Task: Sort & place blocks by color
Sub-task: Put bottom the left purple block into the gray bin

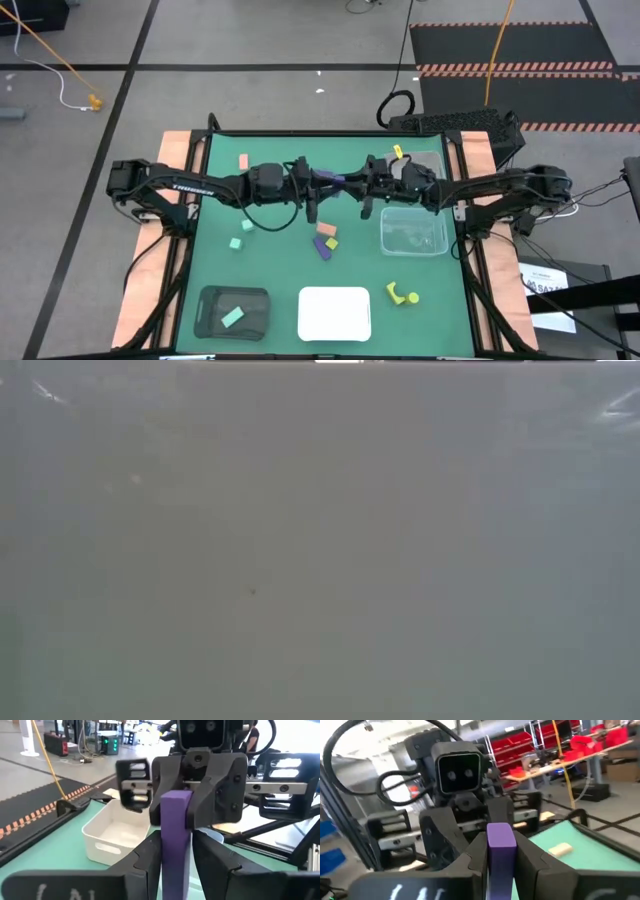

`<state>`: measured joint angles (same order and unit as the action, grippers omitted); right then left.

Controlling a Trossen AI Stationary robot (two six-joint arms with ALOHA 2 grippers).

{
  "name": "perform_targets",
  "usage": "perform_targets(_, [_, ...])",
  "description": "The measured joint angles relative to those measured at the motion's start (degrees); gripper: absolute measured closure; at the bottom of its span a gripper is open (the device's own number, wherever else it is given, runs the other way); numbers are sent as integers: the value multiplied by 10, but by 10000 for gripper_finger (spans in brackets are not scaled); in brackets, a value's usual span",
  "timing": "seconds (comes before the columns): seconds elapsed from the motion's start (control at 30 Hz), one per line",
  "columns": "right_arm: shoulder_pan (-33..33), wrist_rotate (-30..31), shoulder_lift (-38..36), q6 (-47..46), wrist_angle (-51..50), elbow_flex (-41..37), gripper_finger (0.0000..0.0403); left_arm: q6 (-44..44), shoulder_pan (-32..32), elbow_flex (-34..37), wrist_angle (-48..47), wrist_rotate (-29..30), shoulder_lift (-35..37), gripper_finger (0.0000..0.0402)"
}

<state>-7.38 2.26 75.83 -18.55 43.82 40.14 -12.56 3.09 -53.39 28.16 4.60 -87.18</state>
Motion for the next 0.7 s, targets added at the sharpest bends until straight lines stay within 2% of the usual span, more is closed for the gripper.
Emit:
perform_targets(0.2, [-12, 39, -76, 45, -121, -1, 362, -11, 7, -1, -53, -6, 1, 290])
perform_targets(0.47, [-42, 113, -182, 47, -388, -1, 362, -24, 36, 0, -120, 8, 1, 289])
perform_targets(0.7, [-78, 199, -212, 27, -570, -1, 362, -26, 68, 0, -126, 10, 1, 289])
